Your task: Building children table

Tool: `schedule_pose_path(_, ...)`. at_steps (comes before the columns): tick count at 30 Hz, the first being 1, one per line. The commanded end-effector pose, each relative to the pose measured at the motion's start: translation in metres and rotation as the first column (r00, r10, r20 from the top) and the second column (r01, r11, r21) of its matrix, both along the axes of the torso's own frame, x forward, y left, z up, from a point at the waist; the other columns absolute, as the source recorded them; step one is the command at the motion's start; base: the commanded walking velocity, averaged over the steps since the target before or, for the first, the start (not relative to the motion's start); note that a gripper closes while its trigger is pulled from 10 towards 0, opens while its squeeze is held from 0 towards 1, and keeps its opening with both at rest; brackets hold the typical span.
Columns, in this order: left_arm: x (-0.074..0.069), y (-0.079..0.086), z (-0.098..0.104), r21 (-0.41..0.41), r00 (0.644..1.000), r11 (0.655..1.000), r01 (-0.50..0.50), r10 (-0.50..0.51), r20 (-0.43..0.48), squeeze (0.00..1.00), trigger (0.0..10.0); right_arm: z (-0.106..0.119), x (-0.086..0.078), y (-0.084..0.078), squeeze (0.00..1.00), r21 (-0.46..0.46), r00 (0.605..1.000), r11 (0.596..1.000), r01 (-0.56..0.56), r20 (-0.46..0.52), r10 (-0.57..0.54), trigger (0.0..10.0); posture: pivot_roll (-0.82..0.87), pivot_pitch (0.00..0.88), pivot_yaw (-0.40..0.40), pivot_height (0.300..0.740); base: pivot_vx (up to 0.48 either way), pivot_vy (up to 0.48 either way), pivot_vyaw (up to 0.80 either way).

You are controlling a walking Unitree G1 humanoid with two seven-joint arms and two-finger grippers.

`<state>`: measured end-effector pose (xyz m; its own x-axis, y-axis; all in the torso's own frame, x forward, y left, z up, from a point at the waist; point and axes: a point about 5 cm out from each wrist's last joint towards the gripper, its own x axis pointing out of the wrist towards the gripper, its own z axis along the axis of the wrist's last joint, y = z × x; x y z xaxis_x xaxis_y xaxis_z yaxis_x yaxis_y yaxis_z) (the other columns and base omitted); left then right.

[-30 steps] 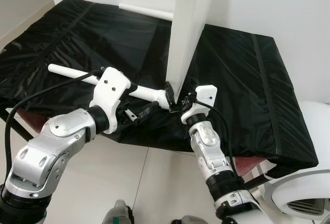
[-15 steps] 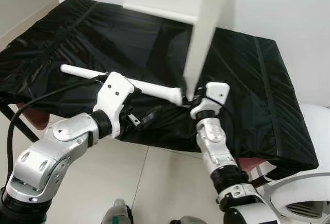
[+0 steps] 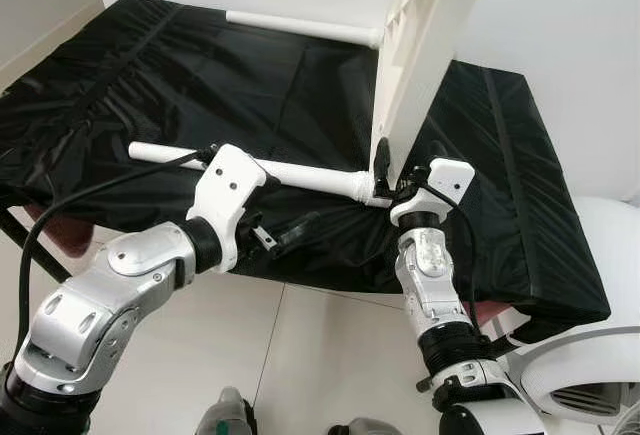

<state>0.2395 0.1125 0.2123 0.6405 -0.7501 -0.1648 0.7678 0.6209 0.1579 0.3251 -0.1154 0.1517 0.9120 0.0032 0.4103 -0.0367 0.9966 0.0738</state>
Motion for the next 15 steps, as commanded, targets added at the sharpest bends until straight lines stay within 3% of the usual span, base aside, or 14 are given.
schedule_pose_path(1, 0.0, -0.002, 0.0, 0.019, 0.998, 0.998, 0.056, -0.056, 0.006, 0.0, 10.0, -0.001, -0.003, -0.001, 0.0, 0.003, 1.0, 1.0, -0.014, 0.012, 0.014, 10.0, 0.06, 0.027, -0.076, 0.74, 0.0, 0.0, 0.0)
schedule_pose_path(5, 0.009, 0.0, -0.002, 0.032, 0.998, 0.999, -0.002, 0.0, 0.063, 0.0, 10.0, -0.005, -0.012, -0.001, 0.0, -0.029, 0.999, 0.998, -0.052, 0.01, 0.052, 10.0, 0.06, 0.026, -0.081, 0.74, 0.0, 0.0, 0.0)
schedule_pose_path(7, 0.019, 0.005, -0.002, 0.056, 0.986, 0.995, -0.079, 0.07, 0.15, 0.0, 10.0, -0.011, -0.023, -0.01, 0.0, -0.057, 0.999, 0.997, -0.045, -0.003, 0.044, 10.0, 0.05, 0.027, -0.083, 0.74, 0.0, 0.0, 0.0)
schedule_pose_path(13, 0.023, 0.008, -0.003, 0.099, 0.972, 0.988, -0.116, 0.093, 0.217, 0.0, 10.0, -0.015, -0.03, -0.018, 0.0, -0.08, 0.999, 0.996, -0.034, -0.011, 0.033, 10.0, 0.05, 0.027, -0.081, 0.74, 0.0, 0.0, 0.0)
schedule_pose_path(14, 0.024, 0.01, -0.004, 0.115, 0.96, 0.983, -0.145, 0.112, 0.255, 0.0, 10.0, -0.018, -0.035, -0.024, 0.0, -0.097, 0.999, 0.995, -0.029, -0.022, 0.027, 10.0, 0.04, 0.029, -0.079, 0.74, 0.0, 0.0, 0.0)
schedule_pose_path(15, 0.027, 0.016, -0.003, 0.159, 0.927, 0.964, -0.212, 0.147, 0.345, 0.0, 10.0, -0.023, -0.043, -0.032, 0.0, -0.113, 0.999, 0.993, -0.026, -0.041, 0.021, 10.0, 0.03, 0.033, -0.074, 0.74, 0.0, 0.0, 0.0)
